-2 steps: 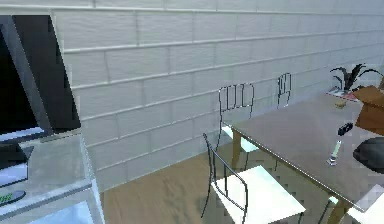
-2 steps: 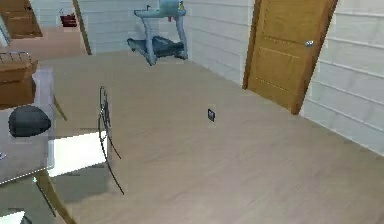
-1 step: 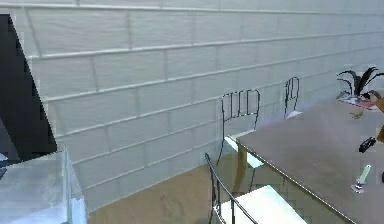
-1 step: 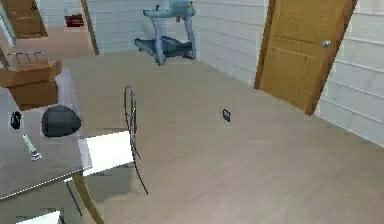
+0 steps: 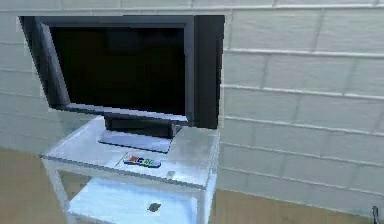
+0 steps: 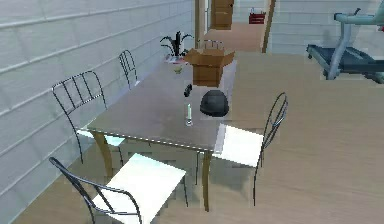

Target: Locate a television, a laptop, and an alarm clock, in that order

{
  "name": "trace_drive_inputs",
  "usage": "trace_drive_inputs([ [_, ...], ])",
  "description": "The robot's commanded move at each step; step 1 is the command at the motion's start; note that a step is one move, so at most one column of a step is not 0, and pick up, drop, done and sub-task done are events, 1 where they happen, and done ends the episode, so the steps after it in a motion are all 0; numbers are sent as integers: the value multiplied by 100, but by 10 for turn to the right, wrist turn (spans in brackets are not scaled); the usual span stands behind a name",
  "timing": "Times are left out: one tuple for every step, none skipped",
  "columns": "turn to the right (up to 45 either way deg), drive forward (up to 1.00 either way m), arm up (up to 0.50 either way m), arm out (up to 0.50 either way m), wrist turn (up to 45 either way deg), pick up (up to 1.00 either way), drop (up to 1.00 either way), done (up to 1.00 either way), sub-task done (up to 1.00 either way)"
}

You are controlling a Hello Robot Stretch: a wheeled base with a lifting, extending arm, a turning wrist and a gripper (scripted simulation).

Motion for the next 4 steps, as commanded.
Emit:
trace_drive_inputs([
  [-150, 0, 0, 0, 0, 0, 0, 0, 0],
  [0, 0, 0, 0, 0, 0, 0, 0, 100],
  [-450, 0, 0, 0, 0, 0, 0, 0, 0],
  [-270, 0, 0, 0, 0, 0, 0, 0, 0],
])
